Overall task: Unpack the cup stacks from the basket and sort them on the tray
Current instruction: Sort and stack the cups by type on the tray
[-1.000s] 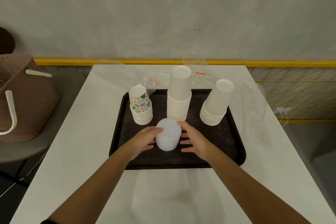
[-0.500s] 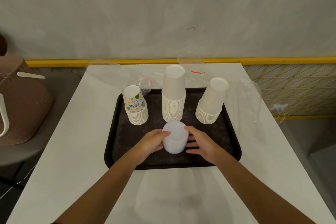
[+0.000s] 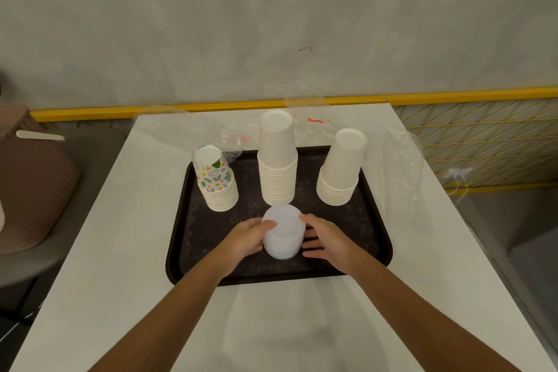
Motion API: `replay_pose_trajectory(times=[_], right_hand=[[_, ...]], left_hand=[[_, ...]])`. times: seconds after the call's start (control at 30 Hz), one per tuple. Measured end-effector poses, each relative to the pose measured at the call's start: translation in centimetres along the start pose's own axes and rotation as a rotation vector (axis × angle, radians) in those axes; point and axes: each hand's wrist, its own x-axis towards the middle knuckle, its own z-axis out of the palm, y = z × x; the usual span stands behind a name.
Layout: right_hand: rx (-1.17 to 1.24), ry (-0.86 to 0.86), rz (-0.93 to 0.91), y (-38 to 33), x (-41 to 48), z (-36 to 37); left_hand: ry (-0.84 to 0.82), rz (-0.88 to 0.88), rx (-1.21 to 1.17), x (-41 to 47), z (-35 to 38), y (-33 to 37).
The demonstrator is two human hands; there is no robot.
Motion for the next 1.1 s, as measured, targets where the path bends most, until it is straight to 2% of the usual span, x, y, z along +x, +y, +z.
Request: replay_pose_trajectory(times=[0.47, 0.6, 0.73, 0.87, 0.93, 0.97, 1.07, 1.1], right_hand=[[-0.092, 0.023, -0.033, -0.4, -0.7, 0.2], [-0.163, 0.213, -0.301, -0.8, -1.6, -1.3], [-0.105, 0.469, -0.611, -2.0, -3.3, -4.9], [-0.224, 0.723, -0.758, -2.8, -3.9, -9.2], [-0.382, 0.824, -0.735, -2.6, -3.5, -11.0], [-0.483, 0.854, -0.665, -2.4, -3.1, -11.9], [-0.827, 0.803, -0.275, -1.4, -1.9, -13.5], [-0.866, 0.762, -0.176, -1.0, -1.5, -13.7]], left_hand=[[-0.006, 0.016, -0.001, -0.5, -0.6, 0.0], [0.082, 0.128, 0.062, -1.8, -1.0, 0.9], [0.219, 0.326, 0.104, -4.3, -0.3, 2.9], [0.259, 0.455, 0.131, -5.7, 1.8, 4.6], [0.227, 0.483, 0.148, -5.9, 3.3, 5.1], [0.208, 0.504, 0.165, -6.0, 4.2, 5.3], [0.156, 0.564, 0.235, -6.0, 7.2, 6.1], [0.133, 0.563, 0.256, -5.8, 8.2, 6.3]])
